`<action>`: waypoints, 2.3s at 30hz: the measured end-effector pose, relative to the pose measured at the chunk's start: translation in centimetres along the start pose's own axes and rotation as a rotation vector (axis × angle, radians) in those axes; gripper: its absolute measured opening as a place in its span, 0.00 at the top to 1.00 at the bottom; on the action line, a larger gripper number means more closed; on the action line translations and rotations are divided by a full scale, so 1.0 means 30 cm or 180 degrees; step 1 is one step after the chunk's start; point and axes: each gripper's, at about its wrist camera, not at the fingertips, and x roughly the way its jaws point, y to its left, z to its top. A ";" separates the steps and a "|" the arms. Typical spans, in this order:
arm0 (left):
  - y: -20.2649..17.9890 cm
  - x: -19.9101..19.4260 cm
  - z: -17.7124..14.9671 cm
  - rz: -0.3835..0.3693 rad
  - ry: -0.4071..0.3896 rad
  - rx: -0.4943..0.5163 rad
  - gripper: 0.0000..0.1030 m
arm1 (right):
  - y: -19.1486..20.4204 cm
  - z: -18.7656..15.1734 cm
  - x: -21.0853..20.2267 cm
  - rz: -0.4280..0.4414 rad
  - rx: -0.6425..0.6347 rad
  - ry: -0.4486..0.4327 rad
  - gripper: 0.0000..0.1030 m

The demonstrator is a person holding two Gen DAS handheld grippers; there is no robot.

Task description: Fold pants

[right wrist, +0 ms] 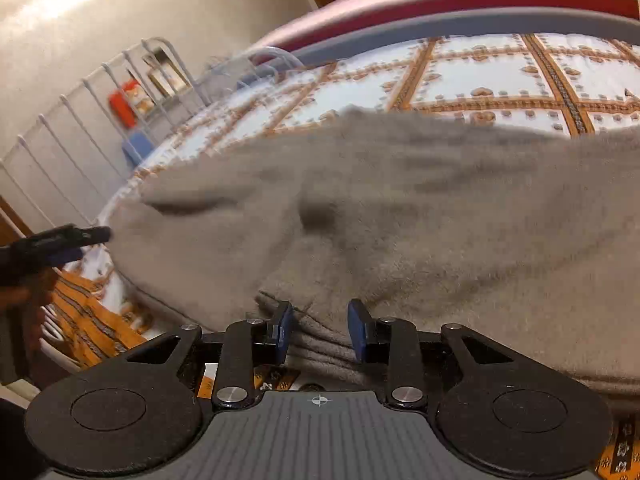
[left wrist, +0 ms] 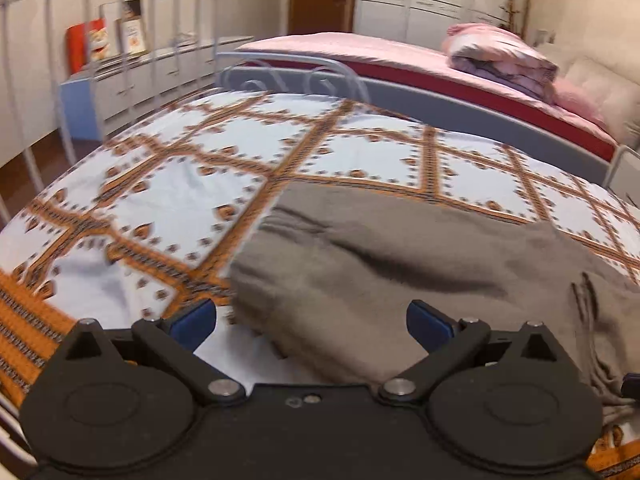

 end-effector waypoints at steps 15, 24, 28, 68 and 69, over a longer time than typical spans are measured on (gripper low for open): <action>-0.264 0.031 0.010 -0.0441 0.0121 0.0302 0.07 | -0.191 0.157 -0.197 -0.0621 0.0175 -0.0544 0.69; -0.686 0.106 -0.140 -0.0742 0.0497 0.1099 0.06 | -0.486 0.206 -0.266 -0.1296 0.0505 -0.0372 0.54; -0.637 0.074 -0.153 -0.0684 0.0352 0.1052 0.07 | -0.485 0.151 -0.241 -0.1403 0.0235 0.0016 0.54; 0.307 0.201 -0.073 -0.0457 0.0242 -0.1253 0.20 | -0.247 0.138 -0.248 -0.0571 -0.0194 -0.0579 0.54; 0.305 0.219 -0.070 -0.0489 0.0214 -0.1203 0.17 | -0.235 0.132 -0.241 -0.0548 -0.0207 -0.0567 0.54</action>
